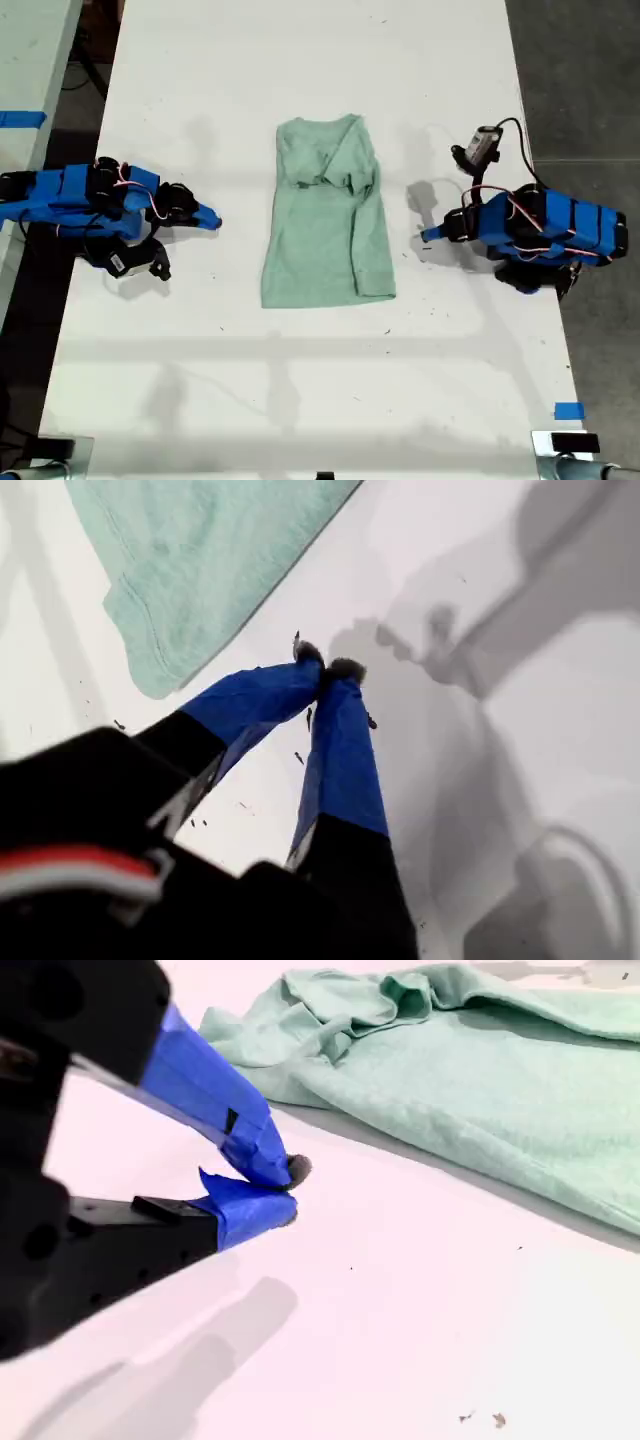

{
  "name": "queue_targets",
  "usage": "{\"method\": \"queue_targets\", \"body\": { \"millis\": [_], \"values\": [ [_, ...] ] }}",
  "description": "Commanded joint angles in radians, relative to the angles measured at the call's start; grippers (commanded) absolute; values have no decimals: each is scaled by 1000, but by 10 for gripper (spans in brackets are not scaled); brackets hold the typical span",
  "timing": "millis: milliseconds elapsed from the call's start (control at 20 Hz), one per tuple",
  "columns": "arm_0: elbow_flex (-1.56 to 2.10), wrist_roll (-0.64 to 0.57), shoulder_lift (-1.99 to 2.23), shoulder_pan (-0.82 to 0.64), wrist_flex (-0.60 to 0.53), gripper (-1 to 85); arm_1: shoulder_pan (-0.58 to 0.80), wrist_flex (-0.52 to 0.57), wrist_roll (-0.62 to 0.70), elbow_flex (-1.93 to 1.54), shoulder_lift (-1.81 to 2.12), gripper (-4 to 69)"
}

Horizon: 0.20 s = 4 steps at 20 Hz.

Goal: Fold t shirt

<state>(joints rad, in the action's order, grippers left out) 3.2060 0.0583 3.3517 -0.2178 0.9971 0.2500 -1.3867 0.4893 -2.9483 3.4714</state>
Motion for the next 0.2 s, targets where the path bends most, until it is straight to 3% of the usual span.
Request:
{"method": "queue_targets", "body": {
  "millis": [0, 150],
  "values": [
    [20, 14, 2, -12, -11, 0, -8, -3, -15, 11, 9, 20],
    [20, 14, 2, -12, -11, 0, -8, -3, -17, 11, 9, 20]
  ]
}}
